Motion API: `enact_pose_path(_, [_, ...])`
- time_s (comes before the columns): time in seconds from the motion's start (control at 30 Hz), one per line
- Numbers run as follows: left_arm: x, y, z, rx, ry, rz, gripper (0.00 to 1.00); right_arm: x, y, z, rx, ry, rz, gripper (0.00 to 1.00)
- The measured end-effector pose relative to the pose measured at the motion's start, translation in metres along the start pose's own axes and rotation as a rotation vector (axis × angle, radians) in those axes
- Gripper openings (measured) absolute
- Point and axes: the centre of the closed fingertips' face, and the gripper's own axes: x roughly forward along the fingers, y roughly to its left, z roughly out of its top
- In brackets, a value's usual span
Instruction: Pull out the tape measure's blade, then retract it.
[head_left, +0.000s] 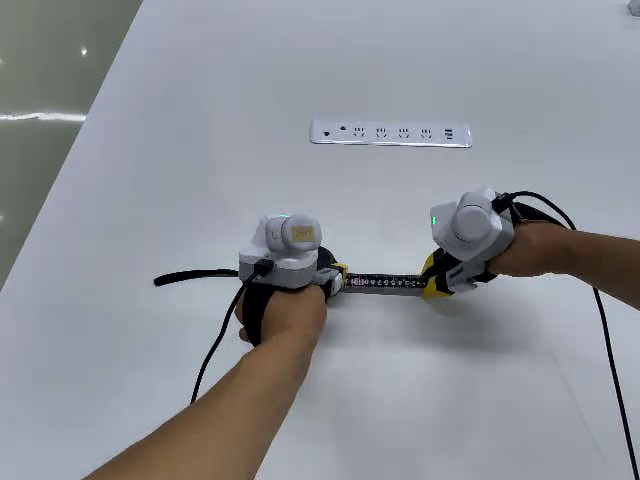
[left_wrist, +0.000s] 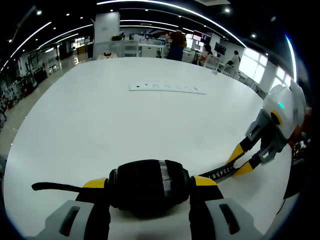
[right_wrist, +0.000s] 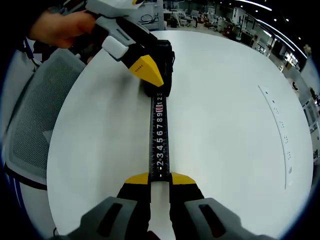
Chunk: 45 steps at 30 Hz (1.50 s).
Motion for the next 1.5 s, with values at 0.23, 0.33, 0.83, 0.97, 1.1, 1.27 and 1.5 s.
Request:
enact_pose_path(0.23, [0.000,0.000,0.000,0.004,0.001,-0.004,0.61,0.003,0.001,0.008,-0.019,-0.016,0.008,0.12])
enact_pose_path(0.33, [0.000,-0.001,0.000,0.004,0.000,-0.002,0.61,0.006,-0.001,0.011,-0.026,-0.021,0.007,0.12])
enact_pose_path(0.83, [-0.001,-0.001,0.000,0.007,0.002,-0.003,0.61,0.019,-0.004,0.033,-0.055,-0.060,-0.012,0.12])
enact_pose_path(0.97, [0.000,-0.001,0.000,0.007,0.003,-0.002,0.61,0.021,-0.003,0.036,-0.055,-0.065,-0.013,0.12])
enact_pose_path(1.1, [0.000,-0.001,0.000,0.007,0.002,-0.003,0.61,0.023,-0.001,0.040,-0.054,-0.068,-0.015,0.12])
enact_pose_path(1.27, [0.000,-0.001,0.000,0.008,0.002,-0.003,0.61,0.026,-0.003,0.043,-0.055,-0.072,-0.020,0.12])
enact_pose_path(1.5, [0.000,-0.001,-0.001,0.010,0.003,-0.005,0.61,0.030,-0.003,0.050,-0.057,-0.079,-0.028,0.12])
